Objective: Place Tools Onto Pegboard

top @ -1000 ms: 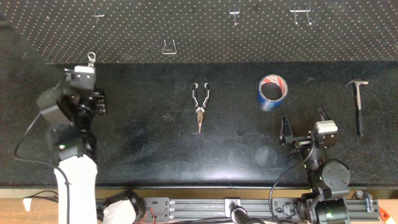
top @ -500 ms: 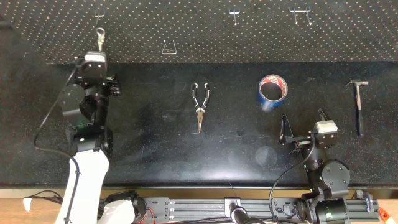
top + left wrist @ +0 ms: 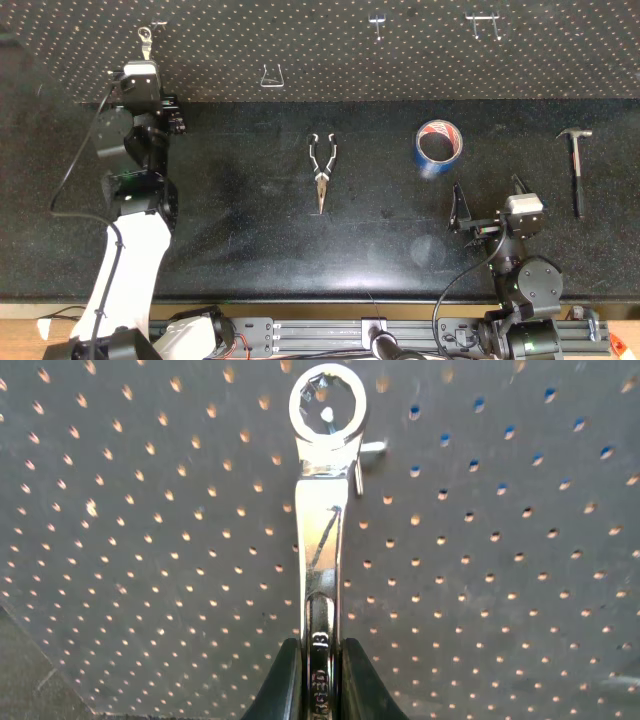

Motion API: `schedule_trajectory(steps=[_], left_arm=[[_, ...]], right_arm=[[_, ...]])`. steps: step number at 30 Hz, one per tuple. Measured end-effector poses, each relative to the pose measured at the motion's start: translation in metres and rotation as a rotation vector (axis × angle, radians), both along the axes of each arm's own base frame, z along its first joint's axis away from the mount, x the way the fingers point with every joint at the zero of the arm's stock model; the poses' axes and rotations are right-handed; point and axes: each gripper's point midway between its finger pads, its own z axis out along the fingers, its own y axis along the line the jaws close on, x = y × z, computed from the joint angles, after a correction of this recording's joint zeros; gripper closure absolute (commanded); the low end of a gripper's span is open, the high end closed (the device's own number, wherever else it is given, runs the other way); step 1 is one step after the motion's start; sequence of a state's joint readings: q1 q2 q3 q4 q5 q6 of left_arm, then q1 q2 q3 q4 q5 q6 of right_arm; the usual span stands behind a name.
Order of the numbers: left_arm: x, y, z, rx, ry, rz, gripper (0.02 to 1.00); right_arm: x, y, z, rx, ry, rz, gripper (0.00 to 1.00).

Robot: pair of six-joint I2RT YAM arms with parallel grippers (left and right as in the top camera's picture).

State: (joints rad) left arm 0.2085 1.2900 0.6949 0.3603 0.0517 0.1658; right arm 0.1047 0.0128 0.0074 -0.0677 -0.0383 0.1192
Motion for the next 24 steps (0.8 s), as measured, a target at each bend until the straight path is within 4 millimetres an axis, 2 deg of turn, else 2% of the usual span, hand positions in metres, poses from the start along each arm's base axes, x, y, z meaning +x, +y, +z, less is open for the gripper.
schedule_trajectory(steps=[6,7,8,12,14,16,19,22,24], left_arm=[[-0.003,-0.003,-0.022,-0.026,0.086,-0.010,0.989],[-0.003,-0.004,-0.024,-0.032,0.095,-0.018,0.437],[-0.004,-0.004,-0.024,-0.034,0.099,-0.018,0.023],[-0.006,-0.006,-0.040,-0.053,0.162,-0.020,0.025],[-0.015,-0.008,-0.053,-0.069,0.230,-0.022,0.023],[-0.031,-0.011,-0.057,-0.081,0.288,-0.022,0.023],[-0.060,-0.025,-0.040,-0.086,0.320,-0.040,0.025],[-0.093,-0.055,-0.020,-0.086,0.321,-0.124,0.025],[-0.102,-0.065,-0.005,-0.093,0.277,-0.166,0.020]], right_arm=[[0.000,0.000,0.000,0.000,0.000,0.000,0.005],[0.000,0.000,0.000,0.000,0.000,0.000,0.005],[0.000,0.000,0.000,0.000,0.000,0.000,0.005],[0.000,0.000,0.000,0.000,0.000,0.000,0.005],[0.000,0.000,0.000,0.000,0.000,0.000,0.005],[0.000,0.000,0.000,0.000,0.000,0.000,0.005],[0.000,0.000,0.000,0.000,-0.001,0.000,0.005],[0.000,0.000,0.000,0.000,0.000,0.000,0.005],[0.000,0.000,0.000,0.000,0.000,0.000,0.005]])
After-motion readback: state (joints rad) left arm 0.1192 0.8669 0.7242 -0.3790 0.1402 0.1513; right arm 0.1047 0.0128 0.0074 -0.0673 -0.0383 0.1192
